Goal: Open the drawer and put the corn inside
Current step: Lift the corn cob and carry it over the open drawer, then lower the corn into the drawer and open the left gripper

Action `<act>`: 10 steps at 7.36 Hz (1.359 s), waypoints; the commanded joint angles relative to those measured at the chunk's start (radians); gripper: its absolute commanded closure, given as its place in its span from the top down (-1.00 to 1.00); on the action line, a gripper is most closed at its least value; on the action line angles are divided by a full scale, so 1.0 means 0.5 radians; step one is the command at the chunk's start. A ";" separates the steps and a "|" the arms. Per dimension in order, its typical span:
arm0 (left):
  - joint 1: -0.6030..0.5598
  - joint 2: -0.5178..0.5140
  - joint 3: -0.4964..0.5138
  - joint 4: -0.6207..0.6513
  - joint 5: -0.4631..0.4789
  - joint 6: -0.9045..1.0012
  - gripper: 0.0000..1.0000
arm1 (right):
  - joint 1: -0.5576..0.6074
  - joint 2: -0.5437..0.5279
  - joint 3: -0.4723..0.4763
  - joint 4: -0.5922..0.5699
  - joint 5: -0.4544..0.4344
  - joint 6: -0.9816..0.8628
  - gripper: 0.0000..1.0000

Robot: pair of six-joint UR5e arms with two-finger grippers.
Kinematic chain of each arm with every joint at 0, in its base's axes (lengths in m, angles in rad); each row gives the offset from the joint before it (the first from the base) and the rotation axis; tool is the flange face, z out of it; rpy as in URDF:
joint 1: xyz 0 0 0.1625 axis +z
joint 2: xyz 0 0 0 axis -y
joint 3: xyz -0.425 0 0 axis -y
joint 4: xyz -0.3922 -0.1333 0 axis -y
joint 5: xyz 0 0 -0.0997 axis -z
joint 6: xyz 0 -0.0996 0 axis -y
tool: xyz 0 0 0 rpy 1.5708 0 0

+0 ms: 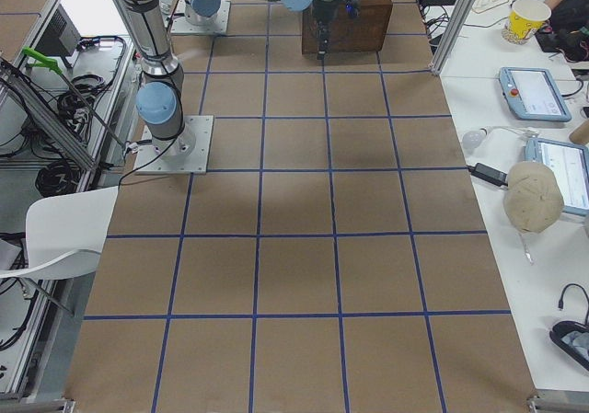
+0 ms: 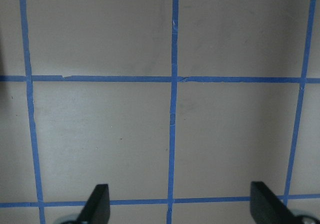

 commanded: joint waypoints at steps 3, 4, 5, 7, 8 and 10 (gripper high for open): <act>-0.127 -0.039 -0.049 0.052 -0.115 -0.390 -1.00 | 0.000 0.000 0.001 0.000 -0.002 0.000 1.00; -0.146 -0.048 -0.058 0.061 -0.116 -0.421 -1.00 | 0.000 -0.003 0.001 0.000 -0.005 0.000 1.00; -0.158 -0.049 -0.079 0.061 -0.113 -0.422 -1.00 | 0.000 0.000 0.001 0.000 -0.005 0.000 1.00; -0.161 -0.039 -0.113 0.109 -0.094 -0.406 -0.53 | 0.000 -0.003 0.001 0.000 -0.005 0.000 1.00; -0.161 -0.027 -0.131 0.110 -0.103 -0.409 0.88 | 0.000 -0.003 0.001 -0.003 -0.005 0.000 1.00; -0.158 -0.012 -0.144 0.110 -0.103 -0.409 1.00 | 0.000 -0.003 0.001 0.000 -0.005 0.000 1.00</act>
